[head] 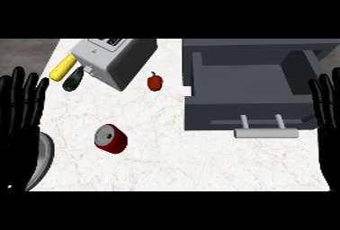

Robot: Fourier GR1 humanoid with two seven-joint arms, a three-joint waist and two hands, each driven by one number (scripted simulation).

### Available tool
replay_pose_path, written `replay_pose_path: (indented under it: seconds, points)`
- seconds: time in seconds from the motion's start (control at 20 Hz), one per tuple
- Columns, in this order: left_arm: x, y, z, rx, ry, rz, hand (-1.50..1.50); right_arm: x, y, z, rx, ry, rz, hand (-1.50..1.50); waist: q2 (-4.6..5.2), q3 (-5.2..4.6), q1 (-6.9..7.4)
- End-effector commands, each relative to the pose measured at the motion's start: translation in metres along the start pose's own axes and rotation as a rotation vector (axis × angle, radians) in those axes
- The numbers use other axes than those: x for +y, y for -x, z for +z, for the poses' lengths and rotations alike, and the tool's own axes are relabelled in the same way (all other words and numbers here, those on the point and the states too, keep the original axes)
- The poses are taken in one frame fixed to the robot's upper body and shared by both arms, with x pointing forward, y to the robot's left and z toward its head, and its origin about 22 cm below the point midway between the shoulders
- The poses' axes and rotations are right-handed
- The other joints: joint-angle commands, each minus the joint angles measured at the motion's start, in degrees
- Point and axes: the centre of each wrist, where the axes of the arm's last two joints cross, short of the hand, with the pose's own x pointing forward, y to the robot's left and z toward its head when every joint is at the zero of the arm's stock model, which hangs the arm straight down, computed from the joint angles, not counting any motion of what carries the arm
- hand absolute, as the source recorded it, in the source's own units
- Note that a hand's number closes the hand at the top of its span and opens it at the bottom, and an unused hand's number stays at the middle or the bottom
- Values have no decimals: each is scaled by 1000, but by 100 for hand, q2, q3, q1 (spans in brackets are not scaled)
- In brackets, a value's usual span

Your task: Pick up the can, place it into the drawer and close the drawer

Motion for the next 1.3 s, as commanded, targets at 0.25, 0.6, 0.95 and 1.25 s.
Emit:
replay_pose_path:
  seconds: [0.25,0.6,0.95,1.25]
  points:
    - [23,-22,39,69,133,116,-150,2,6,2,8,-9,-59,-150,7,-175,54]
    - [55,-6,62,493,-79,69,-150,3,21,11,313,117,-58,-150,15,-175,61]
    - [45,-10,38,460,-82,99,-150,-7,8,31,328,101,-50,-150,16,-173,-11]
    - [47,6,38,512,-44,95,-150,-26,24,39,305,99,-37,-150,18,-173,-13]
